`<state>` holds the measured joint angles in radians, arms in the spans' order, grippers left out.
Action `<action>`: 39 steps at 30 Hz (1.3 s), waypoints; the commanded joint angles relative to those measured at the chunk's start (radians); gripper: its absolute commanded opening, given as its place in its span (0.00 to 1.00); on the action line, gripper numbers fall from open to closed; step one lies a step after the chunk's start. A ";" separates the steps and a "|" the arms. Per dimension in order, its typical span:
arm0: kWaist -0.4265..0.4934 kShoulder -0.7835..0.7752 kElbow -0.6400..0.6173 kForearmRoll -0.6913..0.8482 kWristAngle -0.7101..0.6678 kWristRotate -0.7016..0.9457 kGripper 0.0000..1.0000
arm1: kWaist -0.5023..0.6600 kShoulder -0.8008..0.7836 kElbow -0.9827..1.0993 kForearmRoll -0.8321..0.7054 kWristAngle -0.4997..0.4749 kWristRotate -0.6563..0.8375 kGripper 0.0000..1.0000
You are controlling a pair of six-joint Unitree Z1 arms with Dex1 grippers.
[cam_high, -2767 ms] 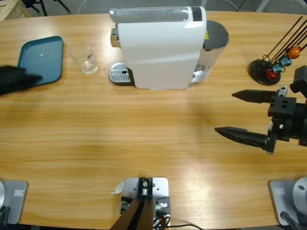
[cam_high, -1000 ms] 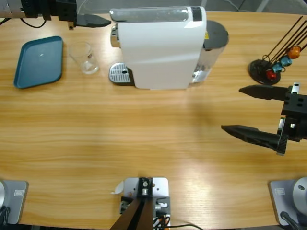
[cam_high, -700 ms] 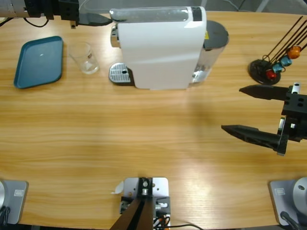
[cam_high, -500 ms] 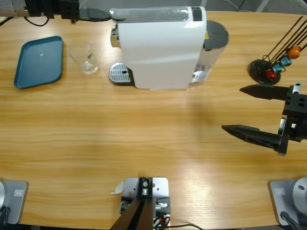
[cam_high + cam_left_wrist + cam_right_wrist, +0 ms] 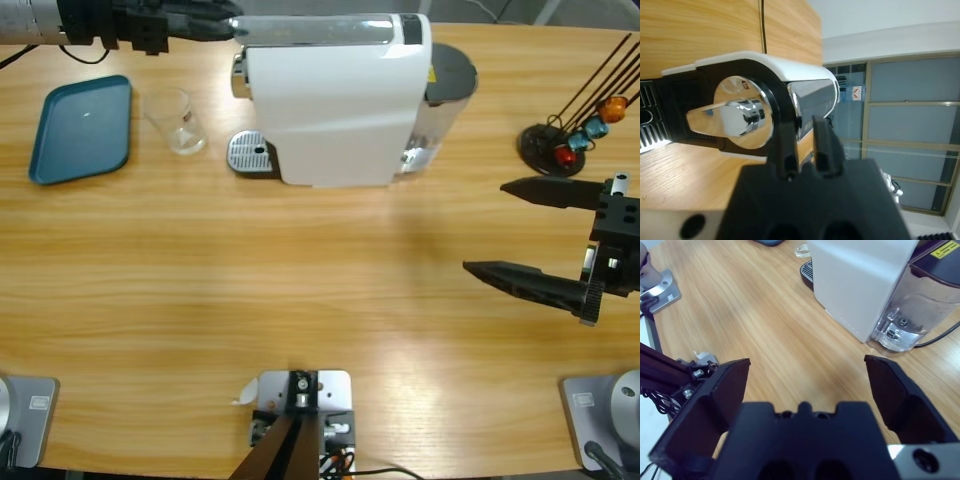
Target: Pour coffee
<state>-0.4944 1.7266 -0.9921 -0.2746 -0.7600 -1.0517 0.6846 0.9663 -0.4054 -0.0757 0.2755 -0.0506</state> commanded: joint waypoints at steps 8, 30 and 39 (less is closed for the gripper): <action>-0.018 -0.098 0.032 -0.014 0.023 0.016 0.00 | 0.009 -0.017 0.040 -0.006 -0.024 -0.011 1.00; -0.035 -0.278 -0.043 0.303 0.255 0.291 0.19 | 0.009 -0.019 0.042 -0.006 -0.036 -0.011 1.00; -0.224 -0.624 -0.054 0.750 0.983 0.832 0.91 | 0.008 -0.020 -0.061 0.199 -0.116 0.126 1.00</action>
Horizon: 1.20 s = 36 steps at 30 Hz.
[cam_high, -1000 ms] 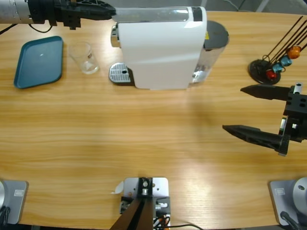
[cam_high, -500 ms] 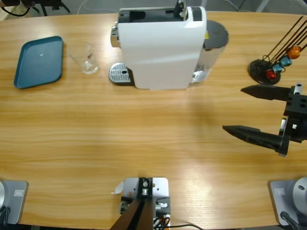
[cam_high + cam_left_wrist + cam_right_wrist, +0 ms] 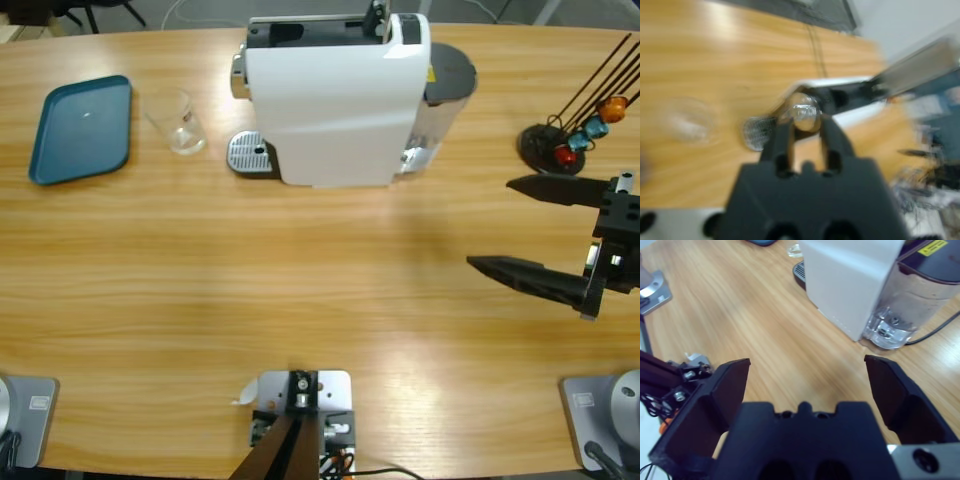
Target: Pour coffee
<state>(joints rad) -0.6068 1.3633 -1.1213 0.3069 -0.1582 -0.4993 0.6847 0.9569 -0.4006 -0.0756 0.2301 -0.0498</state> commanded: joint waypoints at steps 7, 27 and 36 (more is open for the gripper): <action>-0.111 -0.451 0.343 0.151 0.375 0.296 0.97 | -0.067 -0.071 -0.196 0.421 -0.211 0.230 1.00; -0.113 -0.440 0.529 0.006 0.381 0.272 0.96 | -0.480 0.226 -0.190 0.130 -0.477 0.235 0.77; -0.113 -0.432 0.529 0.003 0.377 0.273 0.97 | -0.521 0.313 -0.150 0.018 -0.476 0.242 0.72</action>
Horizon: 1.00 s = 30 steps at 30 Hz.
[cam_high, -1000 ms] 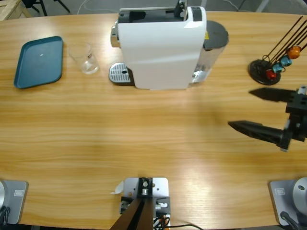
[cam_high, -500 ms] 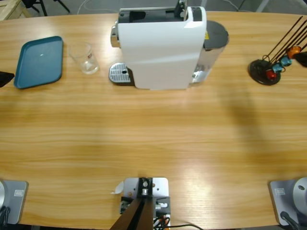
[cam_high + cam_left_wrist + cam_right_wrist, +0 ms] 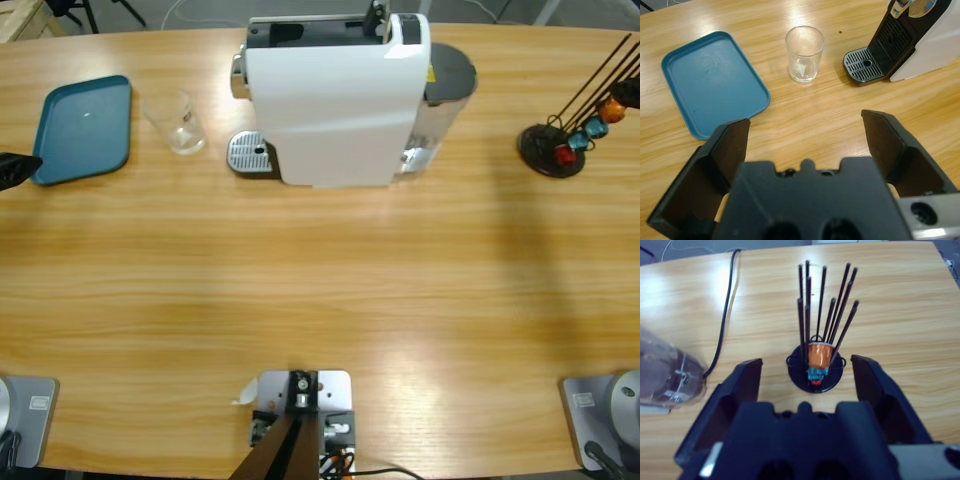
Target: Pour coffee
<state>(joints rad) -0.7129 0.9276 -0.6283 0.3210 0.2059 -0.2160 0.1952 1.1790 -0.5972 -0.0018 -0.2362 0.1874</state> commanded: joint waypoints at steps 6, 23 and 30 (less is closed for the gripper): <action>-0.007 0.001 0.037 -0.015 0.015 -0.011 0.97 | -0.066 0.125 0.046 -0.068 -0.008 0.017 0.72; -0.007 0.003 0.045 -0.028 0.017 -0.011 0.96 | -0.084 0.209 0.057 -0.138 -0.001 0.021 0.71; -0.006 0.003 0.045 -0.029 0.017 -0.011 0.96 | -0.088 0.209 0.059 -0.139 -0.012 0.021 0.65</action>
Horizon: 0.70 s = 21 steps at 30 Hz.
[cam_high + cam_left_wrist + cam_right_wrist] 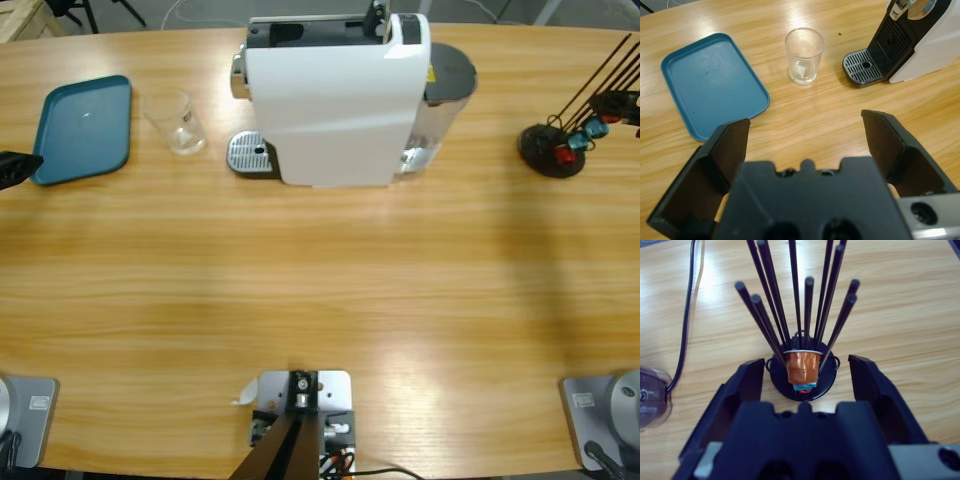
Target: Pour coffee
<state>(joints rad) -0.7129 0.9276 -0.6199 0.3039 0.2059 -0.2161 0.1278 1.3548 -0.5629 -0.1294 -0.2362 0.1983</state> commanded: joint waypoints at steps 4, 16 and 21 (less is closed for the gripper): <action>-0.006 0.004 0.039 -0.013 0.016 -0.011 0.96 | -0.026 0.032 0.024 -0.015 -0.012 0.010 0.63; -0.007 0.007 0.042 -0.017 0.017 -0.011 0.95 | -0.030 0.065 0.028 -0.036 -0.012 0.010 0.60; -0.006 0.007 0.042 -0.017 0.017 -0.012 0.95 | -0.031 0.073 0.026 -0.039 -0.010 0.004 0.47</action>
<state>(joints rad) -0.7129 0.9276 -0.6181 0.3012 0.2059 -0.2161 0.1061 1.3894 -0.5580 -0.1517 -0.2372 0.1983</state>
